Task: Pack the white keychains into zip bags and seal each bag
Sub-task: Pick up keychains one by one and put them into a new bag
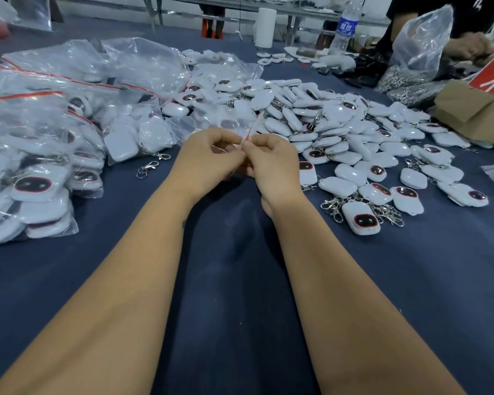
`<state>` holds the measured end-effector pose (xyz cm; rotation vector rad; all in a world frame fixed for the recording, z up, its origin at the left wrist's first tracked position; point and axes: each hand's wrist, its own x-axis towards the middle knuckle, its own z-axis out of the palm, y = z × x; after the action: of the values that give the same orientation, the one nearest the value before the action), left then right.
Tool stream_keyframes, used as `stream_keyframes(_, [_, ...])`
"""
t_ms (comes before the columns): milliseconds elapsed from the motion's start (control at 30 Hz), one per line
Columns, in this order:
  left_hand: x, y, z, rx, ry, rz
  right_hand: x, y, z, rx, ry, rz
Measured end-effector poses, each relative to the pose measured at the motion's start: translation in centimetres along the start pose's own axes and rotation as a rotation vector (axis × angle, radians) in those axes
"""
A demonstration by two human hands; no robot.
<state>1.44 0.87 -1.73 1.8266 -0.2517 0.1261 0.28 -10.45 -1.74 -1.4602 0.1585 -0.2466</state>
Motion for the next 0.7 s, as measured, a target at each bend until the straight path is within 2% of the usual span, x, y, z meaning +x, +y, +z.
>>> stream_keyframes(200, [-0.7,0.4,-0.3,0.041,0.042,0.043,0.0,0.1,-0.2,-0.072,-0.016,-0.025])
stream_keyframes(433, [-0.2,0.3,-0.2,-0.023,0.116,-0.097,-0.3,0.3,0.0,-0.234,-0.075,-0.135])
stream_keyframes(500, [0.1,0.3,-0.4,-0.115,0.253,-0.143,-0.3,0.2,0.0,-0.283,-0.073,-0.132])
stream_keyframes(567, [0.7,0.0,-1.3,-0.172,0.525,-0.135,-0.5,0.3,0.1,-0.378,-0.067,-0.143])
stream_keyframes(633, [0.9,-0.3,-2.3,-0.054,0.767,-0.02,-0.8,0.4,0.6,-0.506,-0.04,-0.225])
stream_keyframes(667, [0.7,-0.2,-2.4,0.056,0.806,0.07,-1.0,0.4,0.9,-0.547,-0.017,-0.279])
stream_keyframes(700, [0.5,-0.2,-2.2,0.142,0.766,0.176,-1.1,0.4,1.1,-0.568,0.009,-0.326])
